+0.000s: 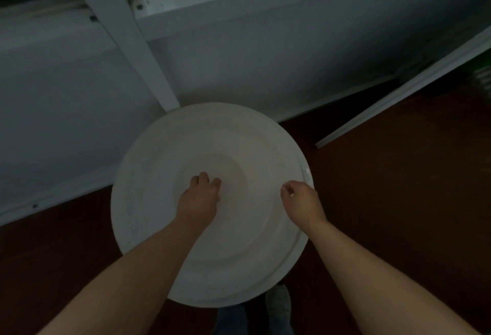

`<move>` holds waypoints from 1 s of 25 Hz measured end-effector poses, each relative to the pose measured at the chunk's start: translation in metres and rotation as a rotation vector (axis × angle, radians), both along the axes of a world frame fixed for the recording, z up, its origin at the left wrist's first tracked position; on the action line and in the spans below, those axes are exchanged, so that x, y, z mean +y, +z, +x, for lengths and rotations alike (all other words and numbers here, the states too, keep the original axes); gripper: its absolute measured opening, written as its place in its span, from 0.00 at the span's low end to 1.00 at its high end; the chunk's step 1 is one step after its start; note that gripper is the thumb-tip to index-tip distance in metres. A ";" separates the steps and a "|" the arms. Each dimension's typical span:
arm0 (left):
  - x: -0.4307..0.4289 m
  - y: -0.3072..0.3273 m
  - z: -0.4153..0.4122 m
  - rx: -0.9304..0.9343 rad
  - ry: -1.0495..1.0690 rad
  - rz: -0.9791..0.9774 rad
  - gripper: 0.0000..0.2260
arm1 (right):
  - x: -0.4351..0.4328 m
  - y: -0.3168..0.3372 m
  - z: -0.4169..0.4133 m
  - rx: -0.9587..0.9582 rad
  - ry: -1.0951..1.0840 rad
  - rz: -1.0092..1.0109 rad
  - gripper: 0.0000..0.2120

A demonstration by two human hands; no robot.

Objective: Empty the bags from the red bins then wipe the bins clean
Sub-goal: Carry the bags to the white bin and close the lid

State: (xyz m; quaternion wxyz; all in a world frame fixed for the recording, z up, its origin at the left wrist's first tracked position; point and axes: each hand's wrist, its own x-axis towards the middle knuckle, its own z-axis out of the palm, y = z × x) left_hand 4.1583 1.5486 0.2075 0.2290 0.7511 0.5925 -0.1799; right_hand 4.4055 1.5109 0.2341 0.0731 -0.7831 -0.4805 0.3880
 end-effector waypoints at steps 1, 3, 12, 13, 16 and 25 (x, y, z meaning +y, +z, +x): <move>0.000 0.001 0.001 -0.002 0.000 0.000 0.18 | -0.001 -0.001 0.000 -0.002 0.004 -0.012 0.12; -0.001 0.003 0.002 -0.009 0.008 -0.008 0.18 | -0.002 -0.005 0.000 -0.015 0.026 -0.031 0.12; -0.008 0.001 0.013 0.002 -0.004 -0.008 0.18 | 0.000 -0.007 -0.001 -0.018 0.079 -0.060 0.13; -0.008 -0.001 0.014 0.006 -0.003 -0.002 0.18 | -0.001 -0.009 0.000 -0.021 0.079 -0.060 0.13; -0.007 -0.004 0.015 0.000 -0.001 -0.001 0.20 | -0.002 -0.007 0.002 -0.034 0.089 -0.053 0.11; -0.042 0.098 -0.014 -0.037 0.184 -0.066 0.24 | -0.008 0.081 -0.026 0.007 0.136 -0.136 0.18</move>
